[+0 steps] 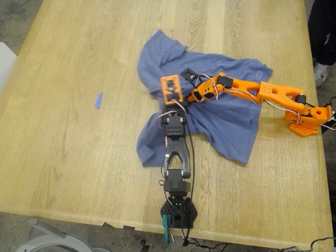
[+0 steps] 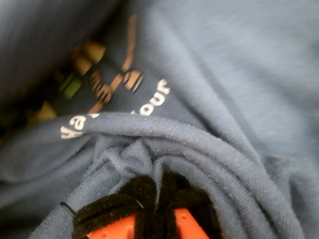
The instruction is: Fold a T-shirt
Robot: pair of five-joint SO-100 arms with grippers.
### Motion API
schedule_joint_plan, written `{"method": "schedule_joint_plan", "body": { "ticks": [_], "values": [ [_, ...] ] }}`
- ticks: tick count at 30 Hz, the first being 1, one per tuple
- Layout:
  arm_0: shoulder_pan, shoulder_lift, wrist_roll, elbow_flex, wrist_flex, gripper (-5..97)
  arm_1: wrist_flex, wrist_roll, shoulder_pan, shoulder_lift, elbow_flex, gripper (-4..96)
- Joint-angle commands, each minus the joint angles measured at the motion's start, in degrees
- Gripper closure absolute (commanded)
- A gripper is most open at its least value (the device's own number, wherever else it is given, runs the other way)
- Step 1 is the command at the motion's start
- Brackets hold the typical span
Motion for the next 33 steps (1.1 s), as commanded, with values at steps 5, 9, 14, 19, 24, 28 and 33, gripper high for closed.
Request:
{"method": "schedule_joint_plan", "body": {
  "ticks": [5,9,14,19,24,28,33],
  "values": [
    [17.9,2.5,-0.2,-17.1,5.2,91,1.0,0.1,4.7,4.6,-0.7,91.3],
    [27.3,-6.7,-0.2,-29.4,5.3,91,0.9,0.3,4.9,5.0,-0.7,91.3],
    [36.3,-17.1,-0.2,-43.1,10.8,91,1.0,0.4,5.2,5.5,-0.7,91.3],
    [40.9,-21.1,-0.5,-36.9,7.6,92,1.5,0.4,6.5,6.6,-0.7,91.3],
    [45.9,-28.9,-0.8,-37.6,6.5,92,2.2,0.5,8.3,8.0,-0.7,91.3],
    [49.7,-36.2,-1.5,-38.0,4.0,92,2.9,0.4,9.8,8.9,-0.7,91.3],
    [51.7,-43.6,-1.8,-39.6,3.7,92,3.3,0.4,10.7,9.3,-0.7,91.3]
  ]
}}
